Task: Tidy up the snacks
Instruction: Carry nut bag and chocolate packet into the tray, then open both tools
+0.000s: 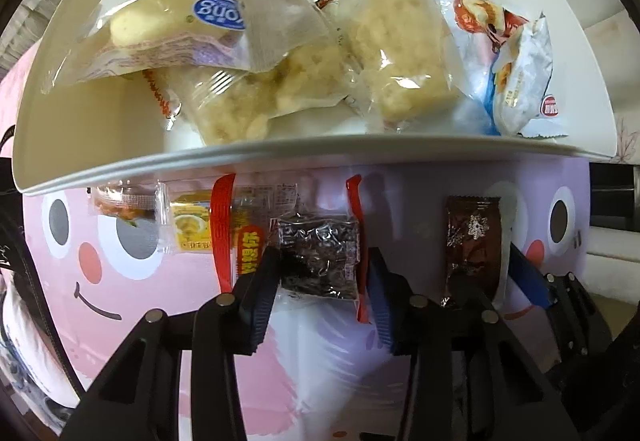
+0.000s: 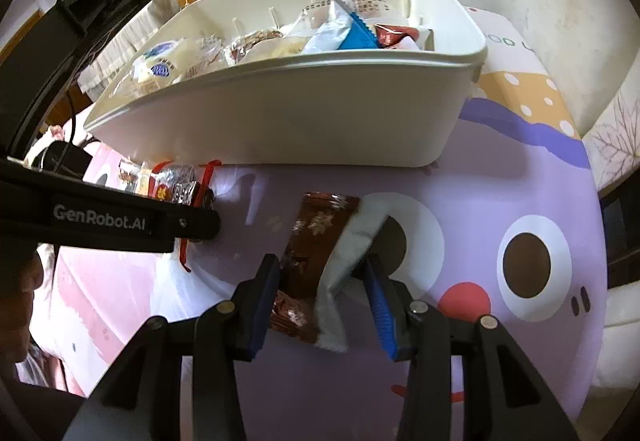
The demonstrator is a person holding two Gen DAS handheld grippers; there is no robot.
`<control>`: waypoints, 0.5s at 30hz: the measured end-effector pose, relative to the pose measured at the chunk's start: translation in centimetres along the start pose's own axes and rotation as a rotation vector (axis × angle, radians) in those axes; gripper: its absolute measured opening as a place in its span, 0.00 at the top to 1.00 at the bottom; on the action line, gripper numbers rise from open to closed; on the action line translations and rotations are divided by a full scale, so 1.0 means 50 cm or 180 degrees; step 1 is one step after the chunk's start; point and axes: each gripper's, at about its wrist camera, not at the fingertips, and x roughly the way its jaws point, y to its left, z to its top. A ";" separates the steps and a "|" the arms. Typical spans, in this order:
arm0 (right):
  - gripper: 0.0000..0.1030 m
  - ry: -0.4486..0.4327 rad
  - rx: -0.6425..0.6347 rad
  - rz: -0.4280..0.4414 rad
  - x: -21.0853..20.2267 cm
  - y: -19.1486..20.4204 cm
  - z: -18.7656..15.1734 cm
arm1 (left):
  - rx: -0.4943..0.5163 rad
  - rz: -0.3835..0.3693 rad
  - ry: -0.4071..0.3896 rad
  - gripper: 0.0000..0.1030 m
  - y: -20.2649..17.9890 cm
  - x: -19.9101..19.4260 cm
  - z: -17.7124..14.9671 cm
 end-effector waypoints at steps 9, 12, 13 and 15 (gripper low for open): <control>0.72 0.0042 -0.0023 0.0013 0.003 0.004 0.001 | -0.0005 -0.0071 0.0018 0.61 0.015 -0.005 -0.002; 0.73 0.0065 0.0019 0.0031 0.000 0.000 -0.001 | -0.0023 -0.0122 0.0028 0.61 0.042 -0.012 -0.006; 0.74 0.0069 0.0028 0.0033 -0.002 -0.001 -0.002 | -0.0030 -0.0137 0.0032 0.61 0.050 -0.014 -0.008; 0.75 0.0076 0.0031 0.0027 -0.005 -0.001 -0.002 | -0.0039 -0.0147 0.0039 0.61 0.059 -0.015 -0.015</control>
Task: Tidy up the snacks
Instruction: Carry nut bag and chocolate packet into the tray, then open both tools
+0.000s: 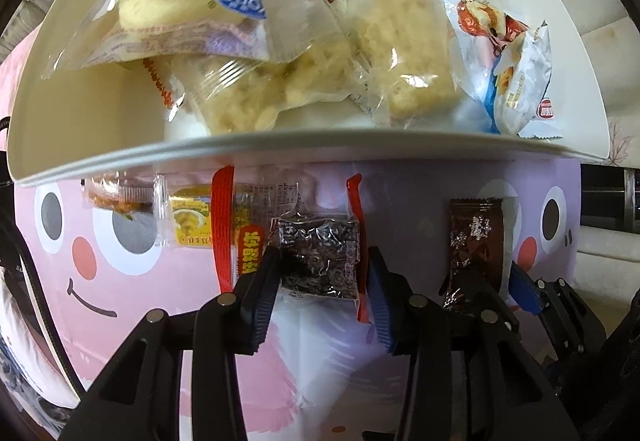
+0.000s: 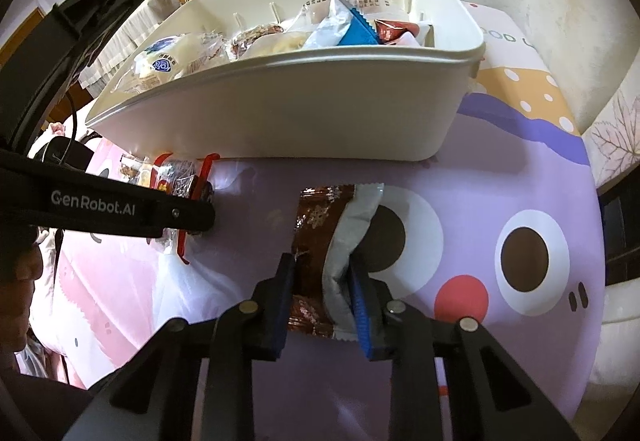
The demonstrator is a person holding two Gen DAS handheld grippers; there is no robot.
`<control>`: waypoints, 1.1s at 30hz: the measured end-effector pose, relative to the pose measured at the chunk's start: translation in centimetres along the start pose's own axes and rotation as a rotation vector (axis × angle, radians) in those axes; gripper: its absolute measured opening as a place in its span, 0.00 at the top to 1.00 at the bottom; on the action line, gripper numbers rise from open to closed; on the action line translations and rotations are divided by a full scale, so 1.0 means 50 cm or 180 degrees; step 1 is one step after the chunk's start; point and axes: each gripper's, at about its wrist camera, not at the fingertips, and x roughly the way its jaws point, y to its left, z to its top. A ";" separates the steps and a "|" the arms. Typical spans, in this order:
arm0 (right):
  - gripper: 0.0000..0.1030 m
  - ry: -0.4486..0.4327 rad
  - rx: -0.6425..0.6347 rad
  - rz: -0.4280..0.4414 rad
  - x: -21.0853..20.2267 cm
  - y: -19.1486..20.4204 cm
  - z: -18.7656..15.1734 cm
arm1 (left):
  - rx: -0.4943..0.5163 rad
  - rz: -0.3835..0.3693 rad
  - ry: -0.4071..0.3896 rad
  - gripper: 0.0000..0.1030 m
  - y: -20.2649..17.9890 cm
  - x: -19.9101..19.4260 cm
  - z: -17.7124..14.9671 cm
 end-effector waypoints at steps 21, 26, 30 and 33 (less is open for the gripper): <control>0.82 0.0007 -0.0388 0.0157 -0.038 0.129 0.014 | -0.0239 -0.0158 -0.0007 0.61 0.144 -0.057 -0.086; 0.82 -0.0075 -0.0544 0.0308 -0.061 0.185 0.038 | -0.0287 -0.0191 -0.0093 0.61 0.174 -0.111 -0.096; 0.82 -0.0169 -0.0684 0.0401 -0.087 0.222 0.058 | -0.0266 -0.0158 -0.0213 0.61 0.185 -0.157 -0.089; 0.82 -0.0271 -0.0753 0.0433 -0.111 0.244 0.080 | -0.0253 -0.0161 -0.0330 0.61 0.202 -0.205 -0.077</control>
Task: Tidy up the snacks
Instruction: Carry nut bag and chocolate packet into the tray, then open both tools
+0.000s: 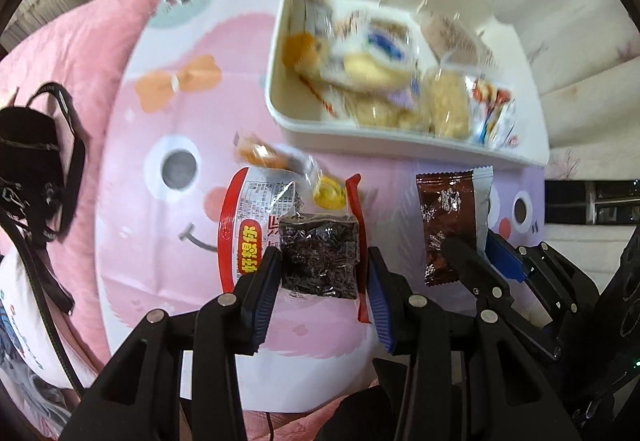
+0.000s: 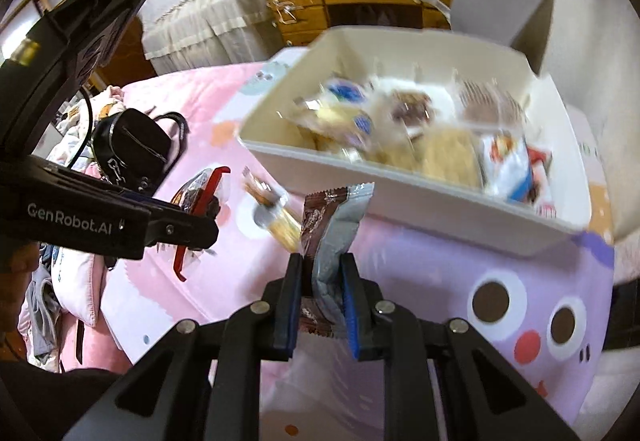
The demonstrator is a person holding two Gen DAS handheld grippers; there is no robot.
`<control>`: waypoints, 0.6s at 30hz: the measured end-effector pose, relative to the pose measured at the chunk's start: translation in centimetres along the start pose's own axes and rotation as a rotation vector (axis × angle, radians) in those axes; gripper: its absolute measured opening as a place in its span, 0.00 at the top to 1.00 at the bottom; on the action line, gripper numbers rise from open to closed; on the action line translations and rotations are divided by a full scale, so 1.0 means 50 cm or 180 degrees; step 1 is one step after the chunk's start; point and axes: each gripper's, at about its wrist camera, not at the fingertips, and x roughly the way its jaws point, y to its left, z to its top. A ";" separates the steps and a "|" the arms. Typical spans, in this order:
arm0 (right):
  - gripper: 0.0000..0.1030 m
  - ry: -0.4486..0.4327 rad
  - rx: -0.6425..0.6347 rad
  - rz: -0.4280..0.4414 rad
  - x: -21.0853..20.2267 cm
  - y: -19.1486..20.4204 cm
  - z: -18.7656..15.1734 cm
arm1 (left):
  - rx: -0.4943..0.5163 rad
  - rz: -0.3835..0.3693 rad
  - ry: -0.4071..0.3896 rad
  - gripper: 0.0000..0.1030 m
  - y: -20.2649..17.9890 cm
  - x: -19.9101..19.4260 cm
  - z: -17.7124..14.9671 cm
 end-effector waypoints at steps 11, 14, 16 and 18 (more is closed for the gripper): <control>0.82 -0.0371 -0.0057 -0.0240 -0.053 -0.033 0.102 | 0.0191 -0.0101 -0.0468 0.61 -0.024 -0.124 0.088; 0.82 -0.0462 -0.0043 -0.0332 -0.063 -0.055 0.126 | 0.0244 -0.0106 -0.0539 0.61 -0.046 -0.130 0.112; 0.82 -0.0501 -0.0023 -0.0376 -0.067 -0.071 0.136 | 0.0263 -0.0108 -0.0574 0.61 -0.062 -0.125 0.127; 0.82 -0.0518 -0.0009 -0.0433 -0.069 -0.088 0.144 | 0.0284 -0.0139 -0.0581 0.61 -0.076 -0.119 0.143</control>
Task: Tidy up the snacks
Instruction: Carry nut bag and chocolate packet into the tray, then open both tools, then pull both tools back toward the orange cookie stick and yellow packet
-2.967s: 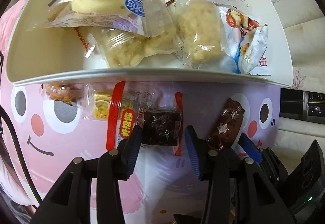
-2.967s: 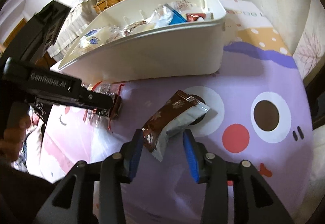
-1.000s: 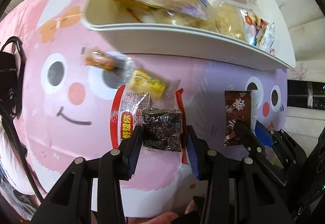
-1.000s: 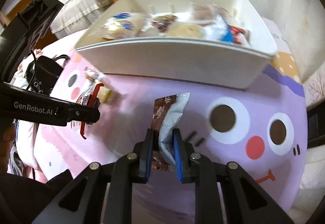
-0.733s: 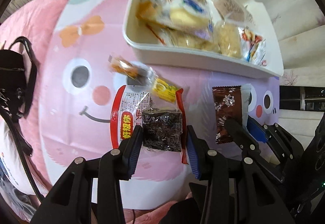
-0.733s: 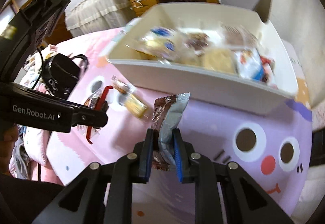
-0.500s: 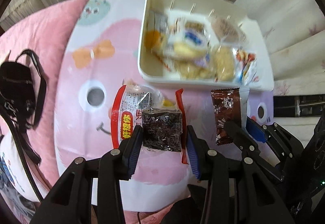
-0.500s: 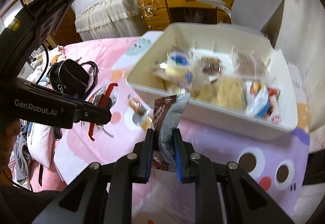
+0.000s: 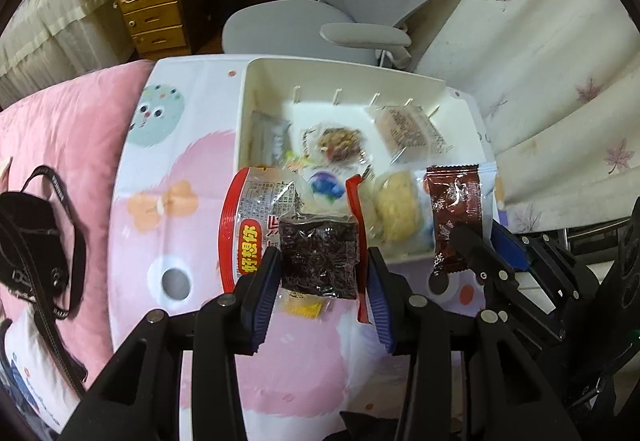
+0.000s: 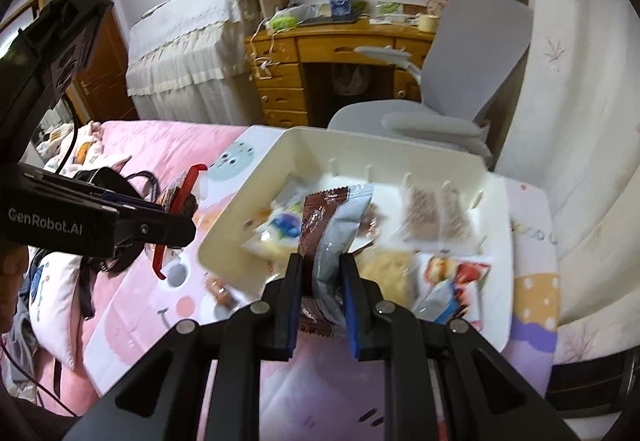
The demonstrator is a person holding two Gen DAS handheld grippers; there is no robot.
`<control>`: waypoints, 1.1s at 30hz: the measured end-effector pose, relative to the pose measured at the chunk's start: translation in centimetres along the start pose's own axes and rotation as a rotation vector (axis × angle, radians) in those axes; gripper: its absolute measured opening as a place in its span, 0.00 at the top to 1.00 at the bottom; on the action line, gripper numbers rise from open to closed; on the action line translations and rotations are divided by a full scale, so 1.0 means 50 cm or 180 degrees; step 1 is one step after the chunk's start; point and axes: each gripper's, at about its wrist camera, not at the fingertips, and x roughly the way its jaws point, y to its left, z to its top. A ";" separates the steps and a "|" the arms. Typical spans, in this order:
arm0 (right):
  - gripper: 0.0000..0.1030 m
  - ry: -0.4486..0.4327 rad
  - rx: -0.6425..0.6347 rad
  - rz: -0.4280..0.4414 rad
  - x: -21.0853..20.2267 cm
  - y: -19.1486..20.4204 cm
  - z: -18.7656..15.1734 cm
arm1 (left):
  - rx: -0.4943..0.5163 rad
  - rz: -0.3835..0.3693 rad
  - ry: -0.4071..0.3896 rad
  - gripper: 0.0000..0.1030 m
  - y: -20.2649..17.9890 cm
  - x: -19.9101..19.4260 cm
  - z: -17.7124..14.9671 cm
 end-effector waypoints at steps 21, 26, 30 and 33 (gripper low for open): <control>0.64 0.0325 0.0566 0.0144 0.045 -0.111 -0.022 | -0.0218 -0.0090 -0.0020 0.44 -0.014 0.031 0.018; 0.59 0.0415 0.0740 0.0251 0.034 -0.105 -0.031 | -0.0385 -0.0074 -0.0021 0.44 0.027 0.015 -0.009; 0.57 0.0493 0.0948 0.0304 0.027 -0.099 -0.043 | -0.0443 -0.0076 0.0003 0.44 0.058 0.003 -0.038; 0.56 0.0567 0.1121 0.0321 0.026 -0.093 -0.051 | -0.0414 -0.0075 0.0012 0.44 0.079 -0.004 -0.058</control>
